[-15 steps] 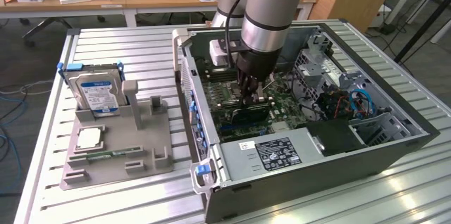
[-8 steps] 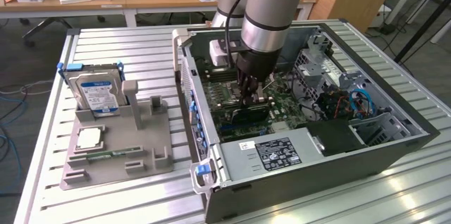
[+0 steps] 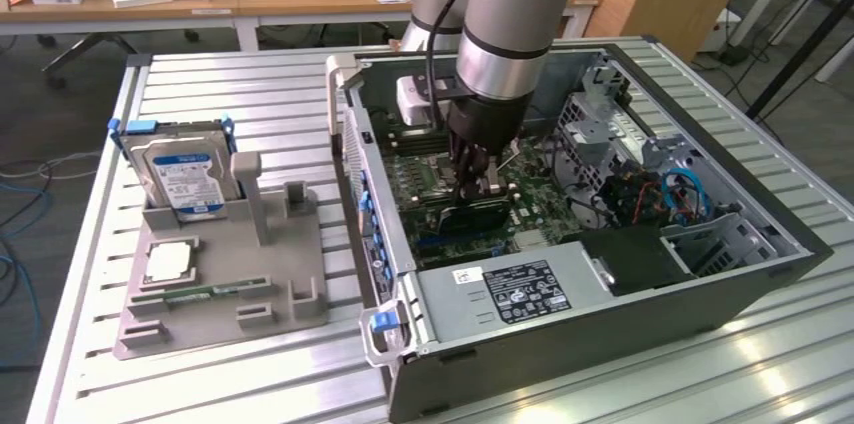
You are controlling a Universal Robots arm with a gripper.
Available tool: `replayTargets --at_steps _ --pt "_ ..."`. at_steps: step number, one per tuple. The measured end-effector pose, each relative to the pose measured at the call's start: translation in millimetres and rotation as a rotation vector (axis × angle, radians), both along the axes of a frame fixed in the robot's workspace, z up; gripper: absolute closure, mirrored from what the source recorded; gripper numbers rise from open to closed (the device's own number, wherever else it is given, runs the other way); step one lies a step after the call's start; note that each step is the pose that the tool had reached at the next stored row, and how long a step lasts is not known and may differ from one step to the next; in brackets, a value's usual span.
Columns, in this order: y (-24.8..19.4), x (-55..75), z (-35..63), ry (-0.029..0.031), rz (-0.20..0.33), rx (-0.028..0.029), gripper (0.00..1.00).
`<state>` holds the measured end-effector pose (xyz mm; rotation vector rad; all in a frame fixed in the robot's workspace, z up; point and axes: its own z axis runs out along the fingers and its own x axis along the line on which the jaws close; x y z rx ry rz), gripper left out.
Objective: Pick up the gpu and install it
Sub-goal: 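Press down on the gpu until it lock into place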
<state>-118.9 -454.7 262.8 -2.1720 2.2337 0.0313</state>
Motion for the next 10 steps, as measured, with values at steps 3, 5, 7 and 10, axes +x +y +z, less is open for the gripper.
replayTargets --at_steps 3,5,7,10 --pt "0.0 0.0 -0.2 0.0001 0.0 -0.0002 0.9" --pt "0.0 0.0 -0.5 0.0 0.0 -0.0001 0.9" --pt "0.0 0.0 -0.5 0.0 0.0 0.0 0.9" --pt "0.0 0.0 -0.9 0.0 0.0 0.0 0.9"
